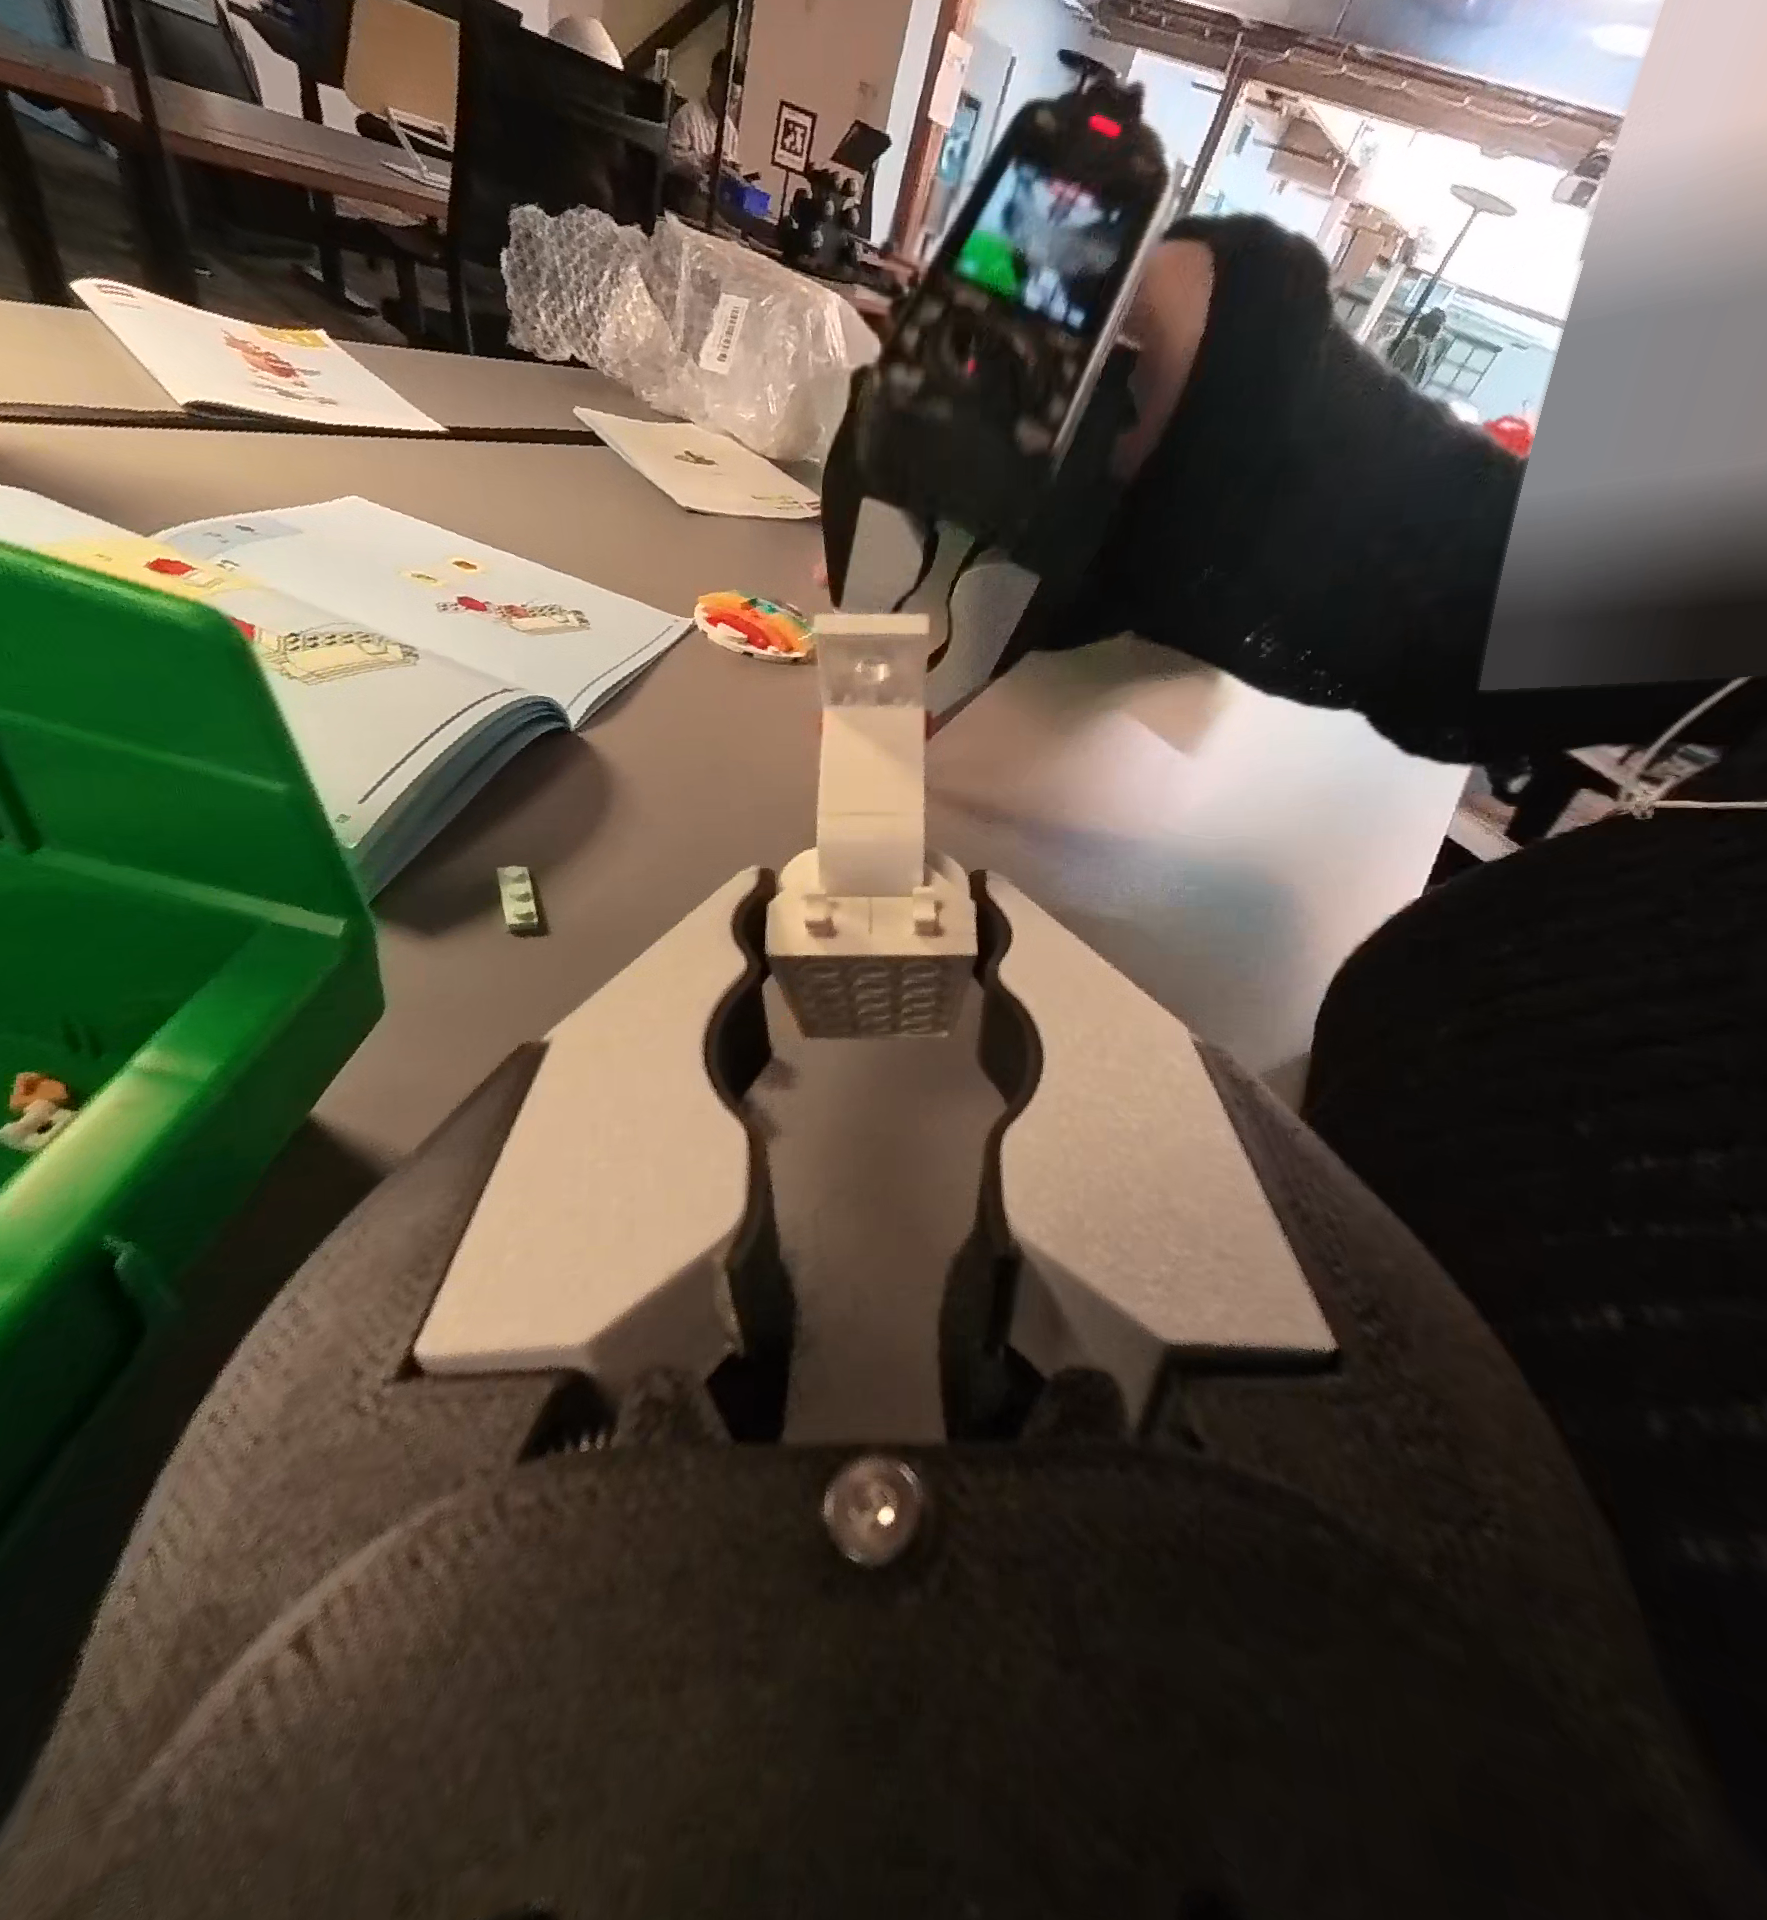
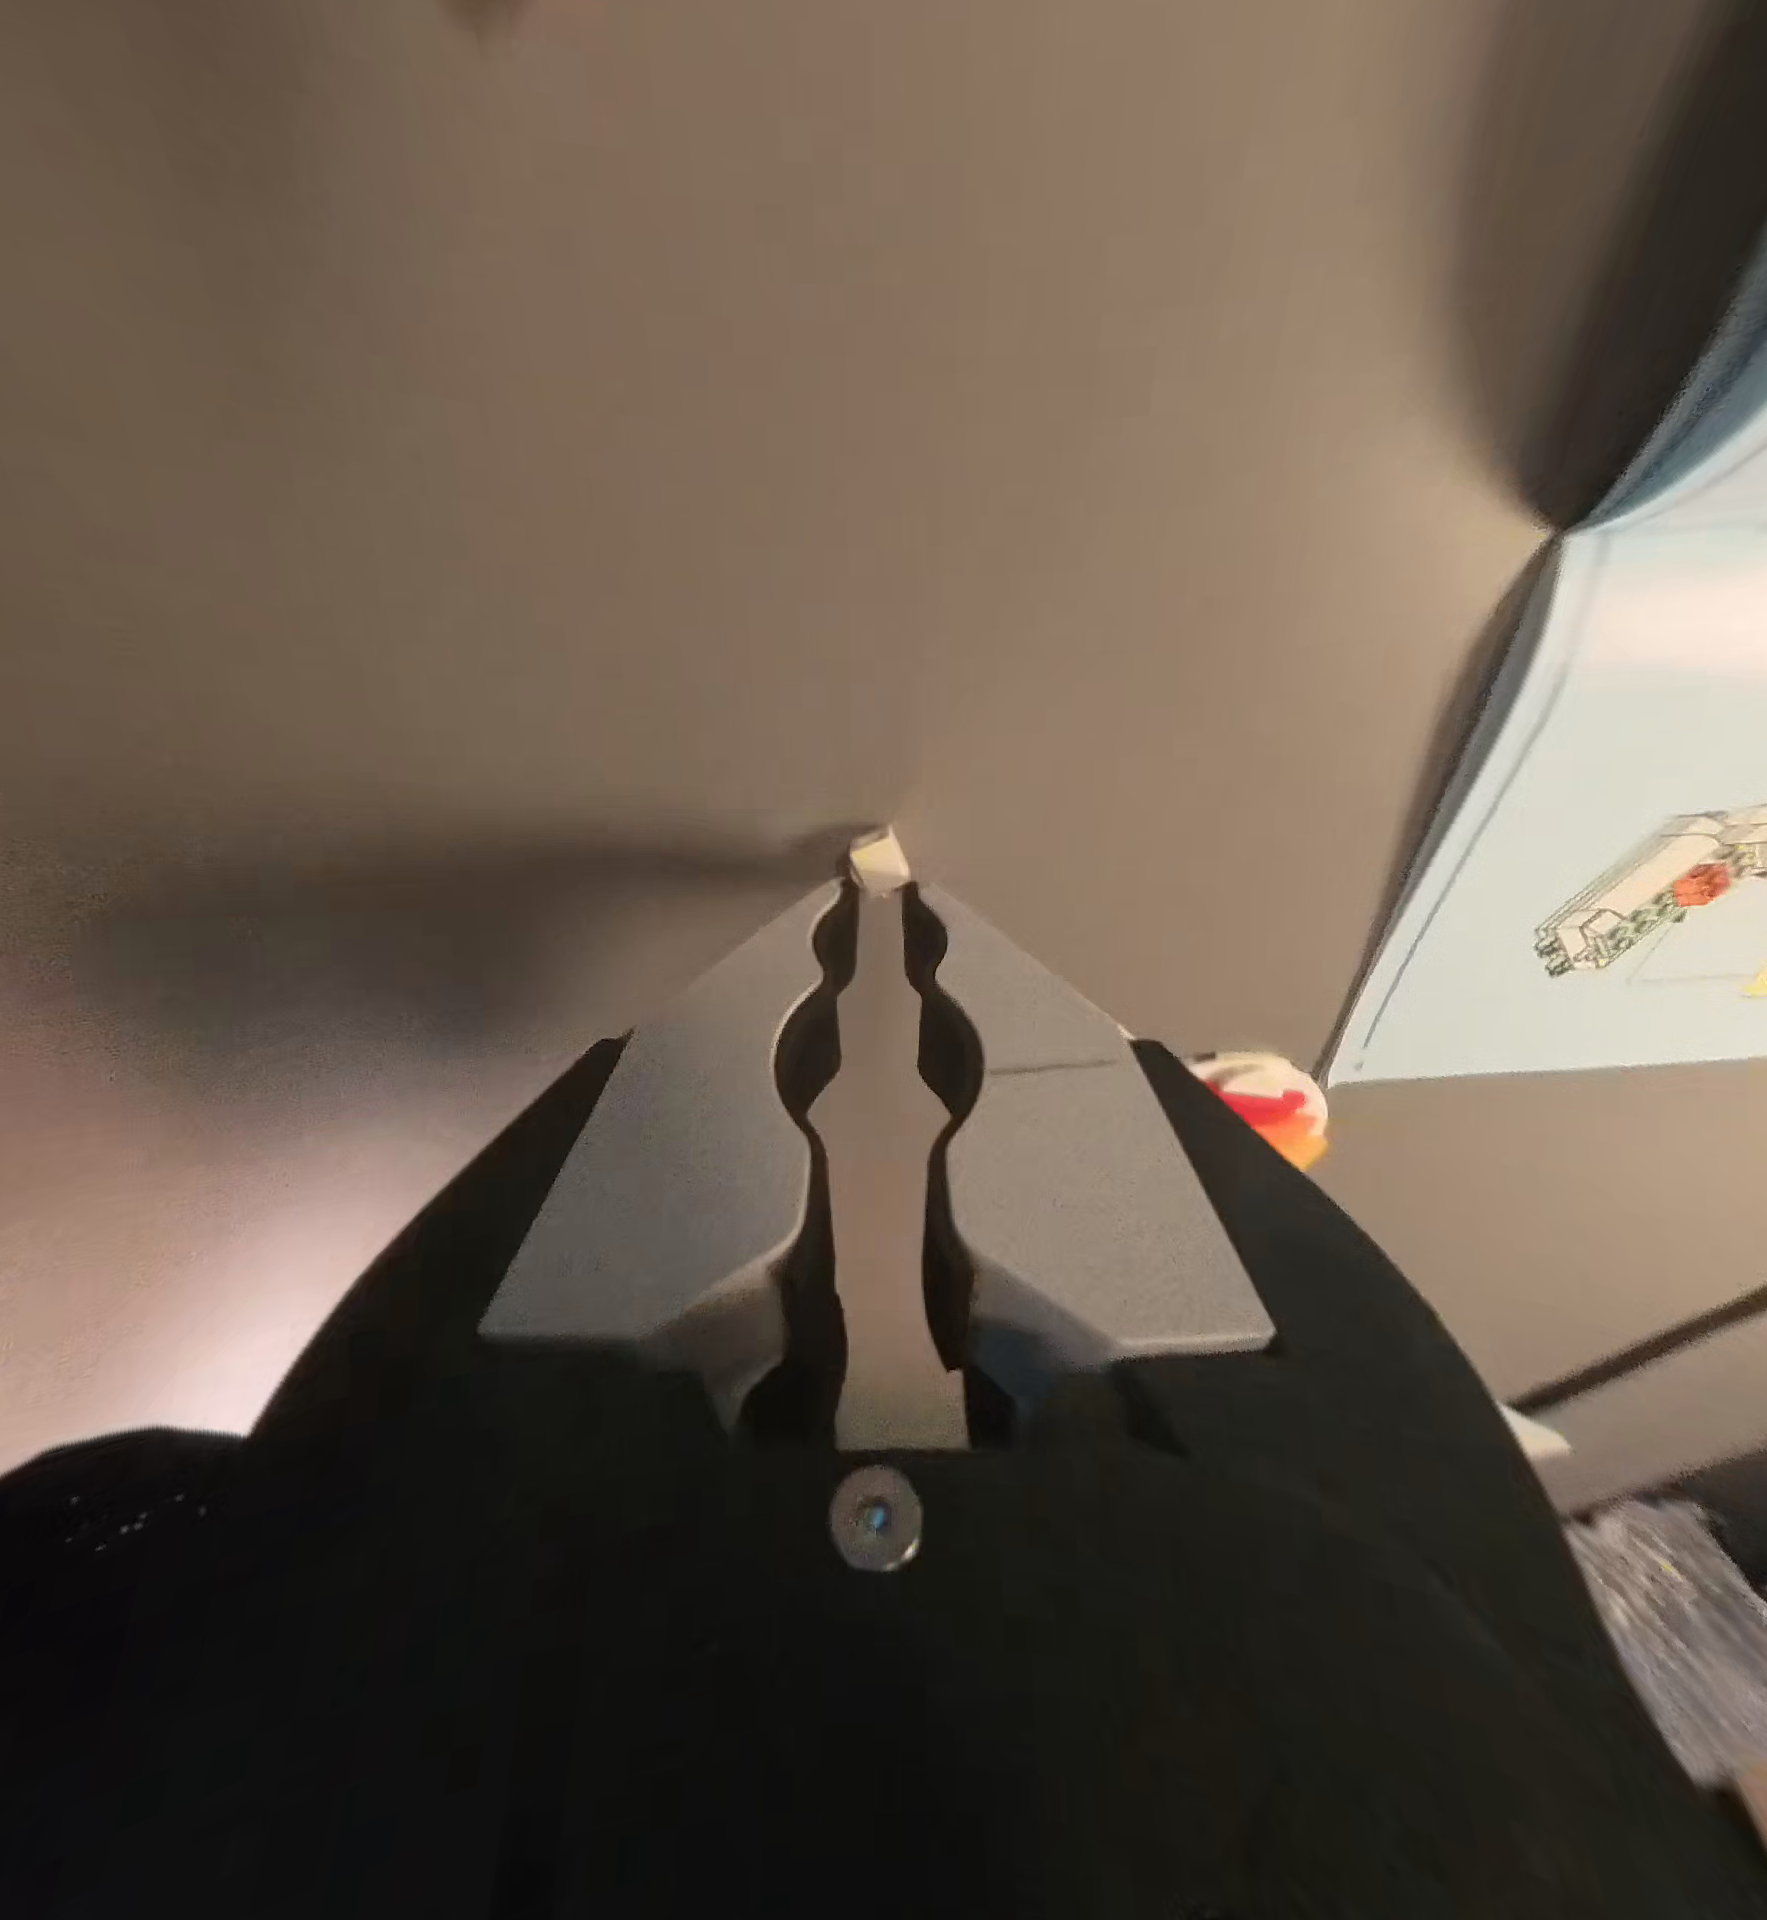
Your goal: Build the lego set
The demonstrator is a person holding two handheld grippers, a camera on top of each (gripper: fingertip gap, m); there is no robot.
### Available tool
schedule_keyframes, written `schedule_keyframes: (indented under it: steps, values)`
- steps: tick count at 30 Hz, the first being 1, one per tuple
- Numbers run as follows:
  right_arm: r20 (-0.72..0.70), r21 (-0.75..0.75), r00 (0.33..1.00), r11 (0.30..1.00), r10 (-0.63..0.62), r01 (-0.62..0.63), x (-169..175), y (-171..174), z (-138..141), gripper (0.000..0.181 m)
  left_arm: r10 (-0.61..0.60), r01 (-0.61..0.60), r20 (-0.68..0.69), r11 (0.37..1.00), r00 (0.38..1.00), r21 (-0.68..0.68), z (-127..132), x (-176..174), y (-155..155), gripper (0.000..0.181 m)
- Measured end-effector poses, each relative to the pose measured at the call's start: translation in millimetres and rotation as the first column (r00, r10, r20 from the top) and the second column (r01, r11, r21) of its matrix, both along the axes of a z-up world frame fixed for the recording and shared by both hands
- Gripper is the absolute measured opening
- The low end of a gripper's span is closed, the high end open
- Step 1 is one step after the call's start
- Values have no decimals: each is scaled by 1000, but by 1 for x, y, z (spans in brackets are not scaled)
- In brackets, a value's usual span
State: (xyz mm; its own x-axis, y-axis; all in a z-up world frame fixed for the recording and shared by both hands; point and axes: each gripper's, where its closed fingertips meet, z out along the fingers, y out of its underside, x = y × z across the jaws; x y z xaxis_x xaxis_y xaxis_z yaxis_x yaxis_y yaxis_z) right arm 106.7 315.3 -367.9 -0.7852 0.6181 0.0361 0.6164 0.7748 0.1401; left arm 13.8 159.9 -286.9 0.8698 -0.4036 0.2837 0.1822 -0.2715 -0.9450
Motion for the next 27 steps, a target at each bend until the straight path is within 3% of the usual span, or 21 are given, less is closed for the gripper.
schedule_keyframes:
  steps: [1,8,11,13,15,18,21,24,27]
  values:
    - [29,40,999,999,16,-18,3,4,-1,5,-5,5,-1,1000,1000,1,0,1,1,36]
    - [87,201,987,968,137,-152,3,7,-3,3,-20,20,1,1000,1000,5,1,6,3,36]
    - [-37,79,999,997,23,-21,-3,1,2,12,-4,3,23,999,1000,48,9,4,5,36]
    - [-210,-130,969,986,-130,104,-22,-13,11,21,-3,-3,59,995,998,104,20,4,8,36]
    - [-351,-459,888,881,-297,113,-45,-50,33,30,-24,4,120,986,992,168,32,6,13,36]
    - [-423,-812,760,578,-493,-76,-64,-108,84,42,-87,21,251,967,964,253,49,9,20,36]
    - [-401,-896,682,416,-612,-153,-71,-123,100,50,-173,52,382,950,908,309,60,11,25,36]
    - [-300,-953,679,239,-670,-185,-76,-136,107,50,-196,66,420,950,886,304,56,15,33,36]
    - [-276,-961,679,170,-680,-220,-77,-141,111,37,-206,80,411,950,888,301,53,22,36,36]
